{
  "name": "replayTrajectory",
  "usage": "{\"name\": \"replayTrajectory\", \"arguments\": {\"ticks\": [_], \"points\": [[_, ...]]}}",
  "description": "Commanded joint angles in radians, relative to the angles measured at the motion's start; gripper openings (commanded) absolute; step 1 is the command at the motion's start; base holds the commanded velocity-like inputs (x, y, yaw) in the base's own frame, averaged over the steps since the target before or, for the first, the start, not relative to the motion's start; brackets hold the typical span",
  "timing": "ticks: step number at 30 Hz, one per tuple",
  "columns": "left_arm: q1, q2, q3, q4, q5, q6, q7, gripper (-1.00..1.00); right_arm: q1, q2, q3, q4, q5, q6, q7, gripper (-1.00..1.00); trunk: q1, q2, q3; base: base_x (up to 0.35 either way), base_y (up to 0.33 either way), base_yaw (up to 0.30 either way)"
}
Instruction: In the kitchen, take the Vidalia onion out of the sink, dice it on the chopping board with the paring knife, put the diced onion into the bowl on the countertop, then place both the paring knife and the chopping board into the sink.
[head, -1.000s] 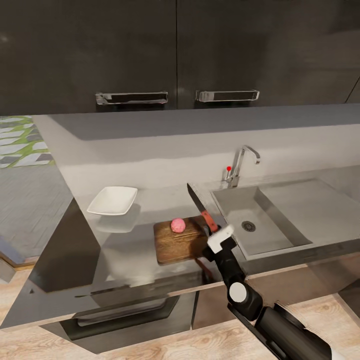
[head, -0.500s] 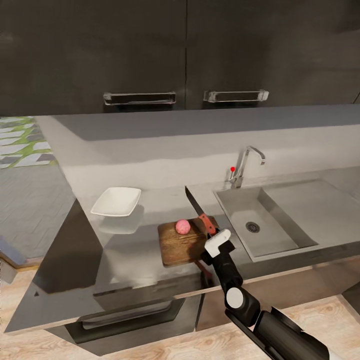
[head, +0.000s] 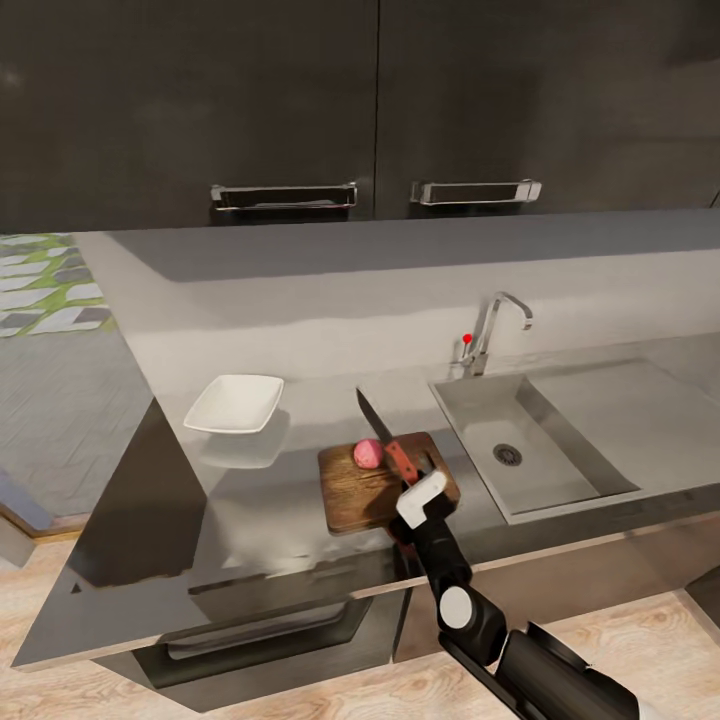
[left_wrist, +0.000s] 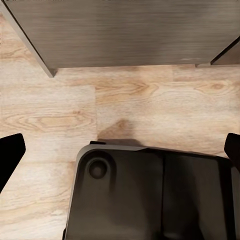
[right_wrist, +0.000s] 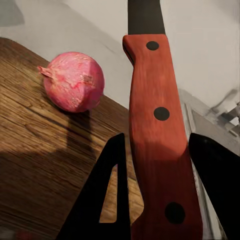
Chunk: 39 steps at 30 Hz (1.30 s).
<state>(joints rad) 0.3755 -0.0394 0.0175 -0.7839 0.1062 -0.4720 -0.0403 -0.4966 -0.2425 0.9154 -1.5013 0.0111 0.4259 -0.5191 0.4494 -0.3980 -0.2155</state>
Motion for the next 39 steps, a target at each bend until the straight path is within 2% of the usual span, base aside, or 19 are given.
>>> {"name": "replayTrajectory", "arguments": {"ticks": [1,3,8,23,29,39], "points": [[0.000,-0.001,0.002,-0.001,0.007,0.000,-0.004,1.00,-0.002,0.002,0.004,0.005,-0.005,0.008,-0.011,-1.00,0.001,-0.002,-0.002,0.000,0.000,0.000],[0.000,-0.001,0.002,-0.001,0.007,0.000,-0.004,1.00,-0.002,0.013,0.004,0.010,-0.017,0.009,-0.016,-1.00,0.001,-0.002,-0.002,0.000,0.000,0.000],[0.000,0.000,0.002,-0.002,0.007,0.000,-0.004,1.00,-0.002,0.018,0.002,0.012,-0.043,0.009,-0.018,-1.00,0.001,-0.002,-0.002,0.000,0.000,0.000],[0.000,0.000,0.000,-0.009,0.006,-0.003,-0.004,1.00,-0.002,0.017,0.000,0.009,-0.042,0.008,-0.025,-1.00,0.001,-0.002,-0.002,0.000,0.000,0.000],[0.000,0.000,0.002,-0.011,0.007,-0.032,-0.001,1.00,-0.002,0.017,0.000,0.009,-0.042,0.008,-0.025,-1.00,0.001,-0.002,-0.002,0.000,0.000,0.000],[0.000,0.000,0.002,-0.011,0.007,-0.037,-0.003,1.00,-0.002,0.017,0.000,0.008,-0.042,0.008,-0.026,-1.00,0.001,-0.002,-0.002,0.000,0.000,0.000]]}}
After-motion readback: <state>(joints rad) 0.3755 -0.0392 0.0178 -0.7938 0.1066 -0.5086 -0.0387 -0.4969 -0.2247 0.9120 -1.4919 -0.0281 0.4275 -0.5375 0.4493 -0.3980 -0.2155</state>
